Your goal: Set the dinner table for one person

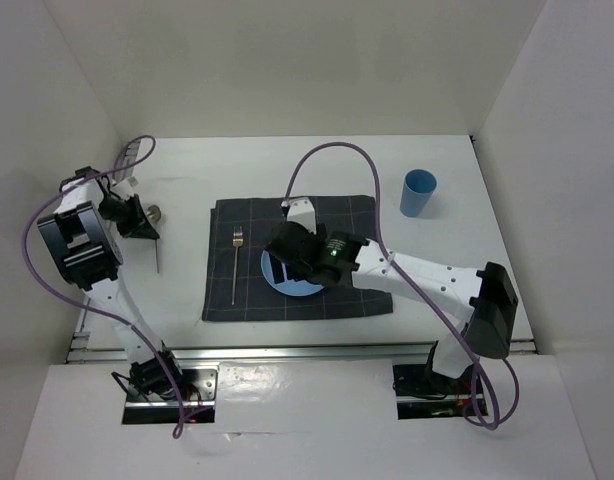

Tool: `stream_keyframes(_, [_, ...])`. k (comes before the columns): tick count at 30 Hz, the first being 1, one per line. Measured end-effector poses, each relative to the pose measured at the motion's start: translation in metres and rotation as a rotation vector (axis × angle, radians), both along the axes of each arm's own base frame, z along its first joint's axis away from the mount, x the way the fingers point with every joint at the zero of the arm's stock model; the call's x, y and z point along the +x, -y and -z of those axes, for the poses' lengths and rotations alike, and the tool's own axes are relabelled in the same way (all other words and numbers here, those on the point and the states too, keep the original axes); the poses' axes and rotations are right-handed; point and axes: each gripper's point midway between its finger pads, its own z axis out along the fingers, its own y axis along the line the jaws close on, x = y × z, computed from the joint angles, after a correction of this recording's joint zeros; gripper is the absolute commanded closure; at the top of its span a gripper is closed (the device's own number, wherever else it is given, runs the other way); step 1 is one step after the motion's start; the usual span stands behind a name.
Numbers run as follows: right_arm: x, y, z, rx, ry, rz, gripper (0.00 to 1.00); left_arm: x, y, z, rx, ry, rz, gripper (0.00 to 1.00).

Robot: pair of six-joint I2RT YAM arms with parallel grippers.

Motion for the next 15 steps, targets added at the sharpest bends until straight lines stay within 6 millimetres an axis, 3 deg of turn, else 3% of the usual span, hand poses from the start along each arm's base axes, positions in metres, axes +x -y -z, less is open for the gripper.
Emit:
stream_keyframes(4, [-0.003,-0.008,0.008,0.028,-0.013,-0.026,0.18,0.011,0.006,-0.025,-0.008,0.087,0.008,1.00])
stream_keyframes(8, [-0.003,-0.022,0.002,0.092,-0.013,-0.058,0.14,0.019,0.017,-0.045,-0.060,0.152,0.007,1.00])
stream_keyframes(12, [-0.007,-0.045,-0.013,0.230,0.016,-0.144,0.12,0.021,0.029,-0.063,-0.108,0.190,0.017,1.00])
stream_keyframes(15, [-0.007,-0.069,-0.032,0.353,0.062,-0.235,0.12,0.021,0.045,-0.097,-0.104,0.255,0.036,1.00])
